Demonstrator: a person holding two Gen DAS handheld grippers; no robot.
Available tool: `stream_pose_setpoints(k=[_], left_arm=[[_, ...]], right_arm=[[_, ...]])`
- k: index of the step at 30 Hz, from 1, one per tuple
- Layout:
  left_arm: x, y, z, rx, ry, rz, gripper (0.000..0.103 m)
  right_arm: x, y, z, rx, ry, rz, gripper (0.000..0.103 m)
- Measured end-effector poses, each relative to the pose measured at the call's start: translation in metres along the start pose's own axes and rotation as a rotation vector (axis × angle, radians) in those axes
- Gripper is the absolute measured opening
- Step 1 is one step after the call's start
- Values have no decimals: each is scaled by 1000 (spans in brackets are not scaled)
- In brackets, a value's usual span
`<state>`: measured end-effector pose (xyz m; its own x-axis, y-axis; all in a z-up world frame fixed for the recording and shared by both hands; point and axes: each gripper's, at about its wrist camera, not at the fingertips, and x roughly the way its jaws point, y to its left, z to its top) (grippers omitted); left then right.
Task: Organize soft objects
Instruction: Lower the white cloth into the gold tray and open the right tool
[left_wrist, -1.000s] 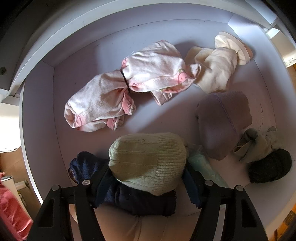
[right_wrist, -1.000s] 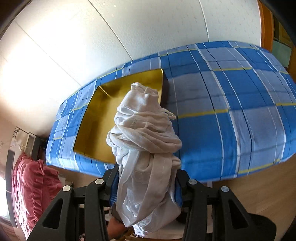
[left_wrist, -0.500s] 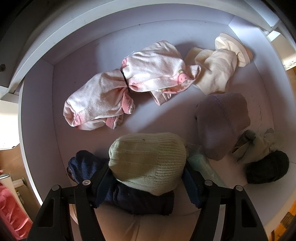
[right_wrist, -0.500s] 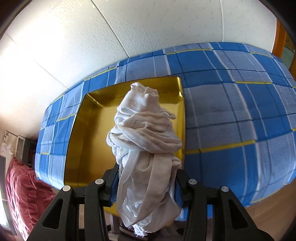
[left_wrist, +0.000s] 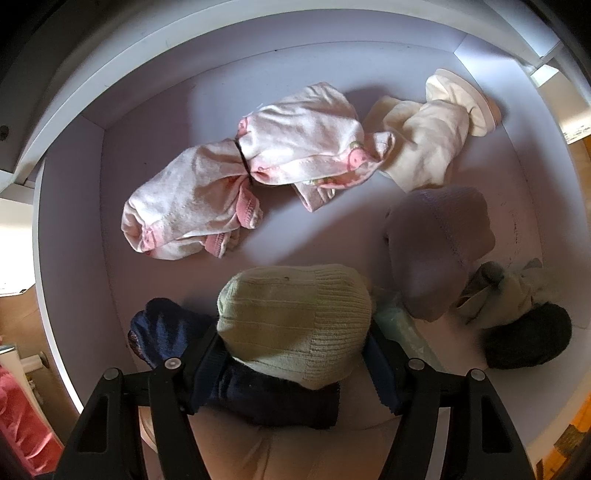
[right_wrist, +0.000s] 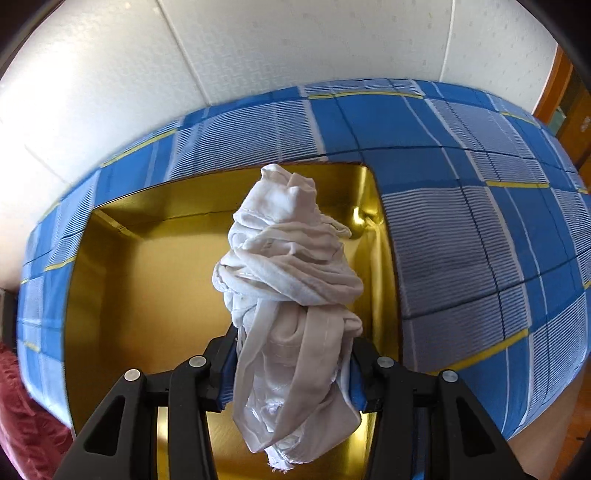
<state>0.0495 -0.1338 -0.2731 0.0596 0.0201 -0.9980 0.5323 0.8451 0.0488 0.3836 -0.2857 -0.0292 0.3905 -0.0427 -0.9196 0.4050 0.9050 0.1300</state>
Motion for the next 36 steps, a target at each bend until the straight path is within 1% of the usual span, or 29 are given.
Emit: stream_pose_setpoints(k=[2,4,7,12,13,14,15,19,22,24,25,26,28,29,31,34,36], left_arm=[[0,-1,0,-2,1,-3,70],[1,-2,0,-6,1,-7,70],[1,-1,1,-18,1,-22,70],[0,-1,3,-25,1,-26,70],[0,0,3,-25,1,-26,70],[0,0,3,-24,0,-26,70],[0,1,3,-24,0,-26,70],[-2,3,1,-23,-3,-23,70],[-2,6,1,-29,-3,-25,70],[-2,7,0,-31,-2,-26,70],[-2,7,0,-32,-2,-26,70],[-2,8,0,-31,-2,-26,70],[-3,8,0,-32,-3,-26,70],[-2,8,1,-32,-2,-26,70],[-2,8,1,-32,-2,-26,70],[-2,8,1,-32,-2,-26,70],[-2,8,1,-33,-2,-28,70]], right_arm=[[5,-1,5,-11,-10,-35,50],[8,0,5,-27,-19,-67,51],[9,7,5,-88,-26,-103,52],[-3,12,1,-90,-60,-108,53],[-8,15,0,-112,-87,-130,55],[-13,17,-1,-128,-111,-155,61],[-19,19,-2,-148,-140,-170,63],[-33,21,0,-169,-182,-187,64],[-41,21,-5,-177,-214,-163,64],[-44,24,-10,-186,-210,-126,53],[-43,26,-14,-202,-196,-95,38],[-42,28,-19,-213,-190,-85,33],[-36,37,-23,-254,-177,-87,32],[-31,40,-24,-271,-172,-100,30],[-25,41,-22,-277,-169,-148,30],[-21,33,-12,-255,-203,-223,30],[-20,25,-5,-220,-212,-224,30]])
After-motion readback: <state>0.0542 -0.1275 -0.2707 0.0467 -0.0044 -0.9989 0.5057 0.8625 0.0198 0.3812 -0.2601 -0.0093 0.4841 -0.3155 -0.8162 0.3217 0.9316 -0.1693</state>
